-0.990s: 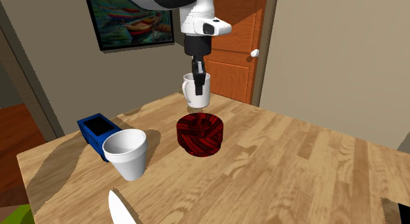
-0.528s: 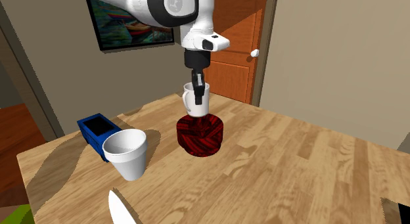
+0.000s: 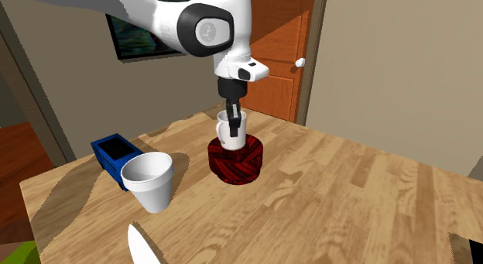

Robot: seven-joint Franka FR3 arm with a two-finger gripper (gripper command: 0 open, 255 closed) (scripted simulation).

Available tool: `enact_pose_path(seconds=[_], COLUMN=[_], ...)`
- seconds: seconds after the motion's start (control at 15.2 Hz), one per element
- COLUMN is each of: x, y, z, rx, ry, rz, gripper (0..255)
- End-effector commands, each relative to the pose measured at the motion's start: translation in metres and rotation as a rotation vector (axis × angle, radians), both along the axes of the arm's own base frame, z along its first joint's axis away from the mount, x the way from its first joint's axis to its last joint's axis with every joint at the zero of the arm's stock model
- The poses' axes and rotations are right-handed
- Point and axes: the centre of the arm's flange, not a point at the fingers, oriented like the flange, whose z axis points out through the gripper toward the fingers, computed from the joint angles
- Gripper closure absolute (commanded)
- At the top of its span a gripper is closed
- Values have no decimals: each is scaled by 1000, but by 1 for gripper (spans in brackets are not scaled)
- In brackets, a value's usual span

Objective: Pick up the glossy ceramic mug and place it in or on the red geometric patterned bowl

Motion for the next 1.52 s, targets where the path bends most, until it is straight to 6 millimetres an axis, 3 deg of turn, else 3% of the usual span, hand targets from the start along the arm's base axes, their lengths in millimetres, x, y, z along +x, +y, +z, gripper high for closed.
enact_pose_path(seconds=[0.0, 0.46, 0.53, 0.86, 1.12, 1.45], x=[0, 0, 0, 0, 0, 0], y=[0, 0, 0, 0, -3, -3], z=[-7, -7, -7, -7, 43, 43], rx=[0, 0, 0, 0, 0, 0], ry=[-1, -1, -1, -1, -1, -1], rz=[0, 0, 0, 0, 0, 0], gripper=[255, 255, 0, 0, 0, 0])
